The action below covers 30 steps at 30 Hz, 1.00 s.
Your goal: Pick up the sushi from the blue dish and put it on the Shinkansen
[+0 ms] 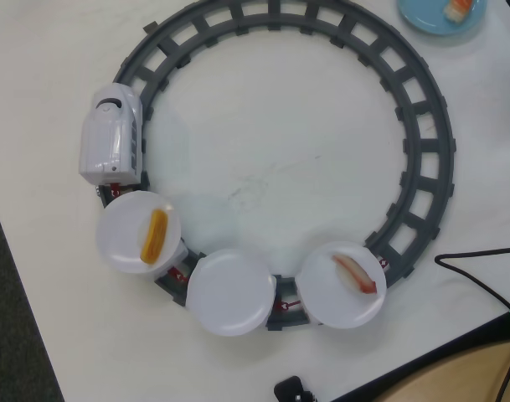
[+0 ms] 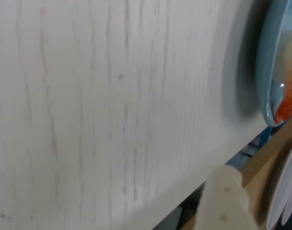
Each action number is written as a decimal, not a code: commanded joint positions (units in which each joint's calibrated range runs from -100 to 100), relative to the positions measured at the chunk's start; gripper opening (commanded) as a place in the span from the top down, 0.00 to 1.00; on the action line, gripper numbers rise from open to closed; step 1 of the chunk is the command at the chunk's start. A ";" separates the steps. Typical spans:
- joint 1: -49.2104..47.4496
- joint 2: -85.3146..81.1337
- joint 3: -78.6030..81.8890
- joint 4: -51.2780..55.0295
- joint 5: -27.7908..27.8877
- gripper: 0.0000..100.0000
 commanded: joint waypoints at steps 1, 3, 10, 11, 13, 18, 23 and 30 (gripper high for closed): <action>-0.26 -0.69 -0.08 0.25 0.08 0.62; -0.26 -0.69 -0.08 0.25 0.08 0.62; -0.26 -0.69 -0.08 0.25 0.08 0.62; -0.26 -0.69 -0.08 0.25 0.08 0.62; -0.43 -0.69 -0.08 0.25 0.13 0.62; -0.52 -0.69 -0.08 0.25 -0.34 0.62; -0.52 -0.77 -0.08 0.25 -0.39 0.62; -3.43 1.07 -0.71 -0.61 0.13 0.62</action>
